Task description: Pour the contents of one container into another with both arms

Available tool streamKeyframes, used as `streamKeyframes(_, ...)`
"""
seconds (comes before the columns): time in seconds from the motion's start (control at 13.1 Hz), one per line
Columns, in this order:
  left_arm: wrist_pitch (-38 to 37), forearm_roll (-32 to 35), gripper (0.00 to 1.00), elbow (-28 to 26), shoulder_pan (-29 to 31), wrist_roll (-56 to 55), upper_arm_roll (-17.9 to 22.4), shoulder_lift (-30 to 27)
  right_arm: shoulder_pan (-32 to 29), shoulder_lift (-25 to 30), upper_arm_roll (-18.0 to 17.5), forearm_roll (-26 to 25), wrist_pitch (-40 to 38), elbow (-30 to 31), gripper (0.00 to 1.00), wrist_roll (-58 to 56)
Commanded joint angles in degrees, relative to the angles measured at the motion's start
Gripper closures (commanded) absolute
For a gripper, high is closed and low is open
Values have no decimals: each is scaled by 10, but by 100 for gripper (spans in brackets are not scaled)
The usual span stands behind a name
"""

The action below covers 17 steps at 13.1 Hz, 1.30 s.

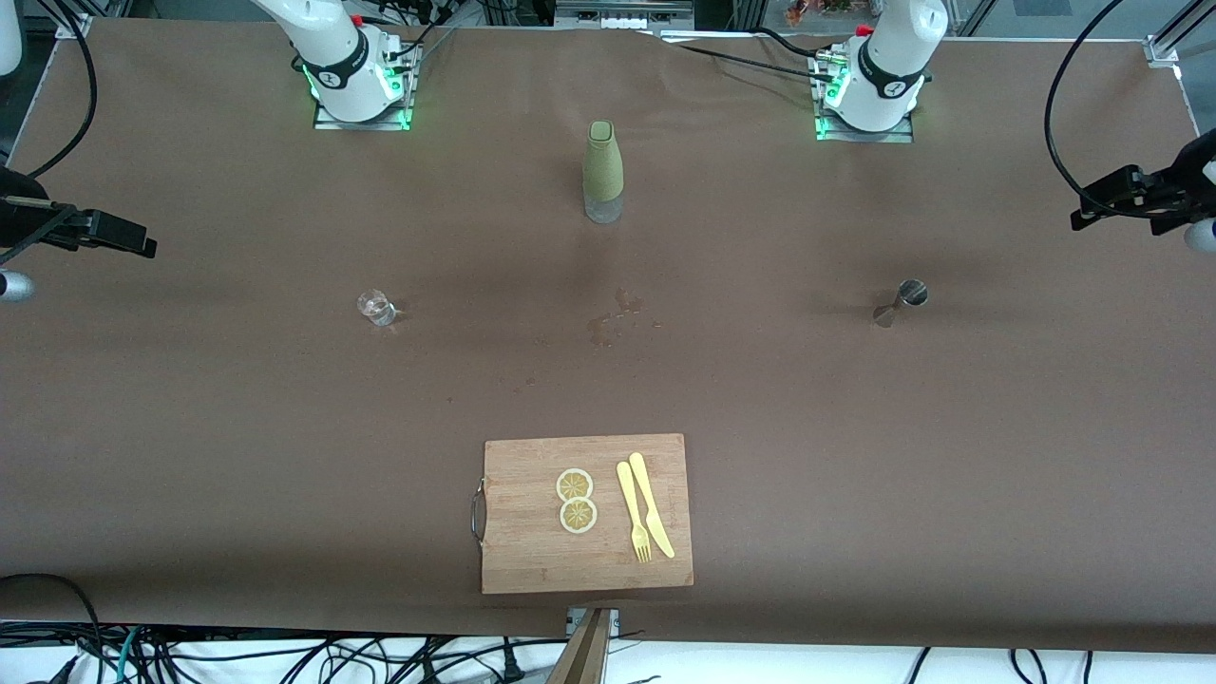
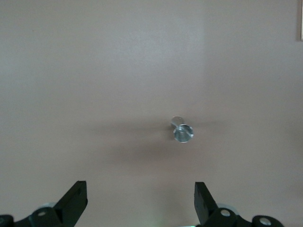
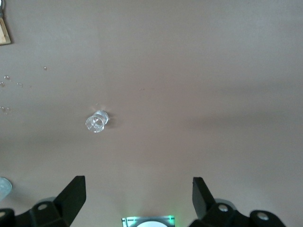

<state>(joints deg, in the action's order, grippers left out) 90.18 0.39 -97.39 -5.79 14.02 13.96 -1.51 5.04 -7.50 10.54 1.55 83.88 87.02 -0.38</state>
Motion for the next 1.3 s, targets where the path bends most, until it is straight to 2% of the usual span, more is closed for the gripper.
streamKeyframes(0.0, 21, 8, 0, 7, 22, 122, 12, 26, -1, 20, -5, 5, -17, 6, 0, -10)
streamKeyframes(0.23, 60, -58, 0, -8, 65, 274, 23, 54, -5, 47, -6, 12, -4, 52, 0, -128)
streamKeyframes(0.46, 101, -122, 0, -32, 117, 437, 26, 93, -40, 67, -3, 47, 9, 111, 0, -329)
streamKeyframes(0.69, 154, -164, 1, -71, 154, 592, 26, 112, -63, 57, 0, 50, 12, 124, 0, -510)
streamKeyframes(0.84, 160, -234, 1, -97, 181, 709, 27, 135, -76, 38, 1, 52, 11, 126, 0, -612)
streamKeyframes(1.22, 158, -357, 0, -148, 234, 987, 27, 195, -97, -40, 59, 169, 12, 133, 0, -854)
